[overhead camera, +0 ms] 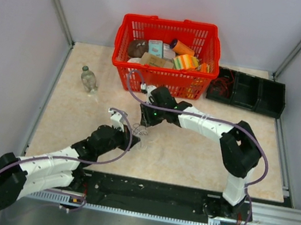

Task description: Untangle the cables

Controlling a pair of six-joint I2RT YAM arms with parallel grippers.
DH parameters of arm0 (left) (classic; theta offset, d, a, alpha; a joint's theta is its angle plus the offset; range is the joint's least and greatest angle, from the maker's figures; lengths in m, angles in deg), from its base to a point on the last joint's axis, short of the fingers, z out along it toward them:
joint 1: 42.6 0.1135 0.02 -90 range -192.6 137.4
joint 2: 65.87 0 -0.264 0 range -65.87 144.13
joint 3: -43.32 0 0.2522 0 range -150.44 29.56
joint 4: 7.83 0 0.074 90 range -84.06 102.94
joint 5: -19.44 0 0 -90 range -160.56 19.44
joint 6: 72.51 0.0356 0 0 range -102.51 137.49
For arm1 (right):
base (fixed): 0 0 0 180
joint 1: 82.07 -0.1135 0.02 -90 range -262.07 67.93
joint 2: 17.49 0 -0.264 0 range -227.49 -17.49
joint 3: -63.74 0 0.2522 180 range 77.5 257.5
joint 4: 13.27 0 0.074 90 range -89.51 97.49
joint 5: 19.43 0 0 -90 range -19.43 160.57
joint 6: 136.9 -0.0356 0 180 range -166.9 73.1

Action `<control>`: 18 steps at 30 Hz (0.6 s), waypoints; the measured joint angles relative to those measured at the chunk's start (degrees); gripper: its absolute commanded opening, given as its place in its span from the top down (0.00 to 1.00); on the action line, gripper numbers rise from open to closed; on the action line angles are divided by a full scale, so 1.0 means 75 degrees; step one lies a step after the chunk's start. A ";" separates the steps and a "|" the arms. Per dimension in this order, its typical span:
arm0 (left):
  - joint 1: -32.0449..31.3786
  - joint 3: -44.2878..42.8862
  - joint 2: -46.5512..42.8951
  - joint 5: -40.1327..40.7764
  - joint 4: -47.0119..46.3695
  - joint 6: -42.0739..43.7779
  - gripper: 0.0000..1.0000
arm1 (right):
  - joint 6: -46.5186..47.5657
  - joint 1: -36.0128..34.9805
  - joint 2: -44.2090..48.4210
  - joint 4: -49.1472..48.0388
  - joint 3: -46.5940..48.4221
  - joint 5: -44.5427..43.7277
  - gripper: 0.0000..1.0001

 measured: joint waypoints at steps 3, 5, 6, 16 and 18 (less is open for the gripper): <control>0.0000 -0.0017 0.0058 0.0000 0.0003 0.0000 1.00 | 0.0044 -0.0064 0.0000 0.0006 0.0119 0.0000 0.78; 0.0000 -0.0020 0.0058 0.0003 0.0003 0.0000 1.00 | 0.0038 -0.0096 0.0000 -0.0017 0.0137 0.0012 0.77; 0.0000 -0.0020 0.0058 0.0003 0.0003 0.0000 1.00 | 0.0017 -0.0102 0.0000 -0.0009 0.0137 0.0020 0.75; 0.0000 -0.0020 0.0058 0.0003 0.0003 -0.0003 1.00 | -0.0192 -0.0105 0.0050 -0.0093 -0.0189 0.0105 1.00; 0.0000 -0.0020 0.0055 0.0003 0.0003 -0.0003 0.98 | -0.0236 -0.0105 0.0058 -0.0090 -0.0189 0.0020 1.00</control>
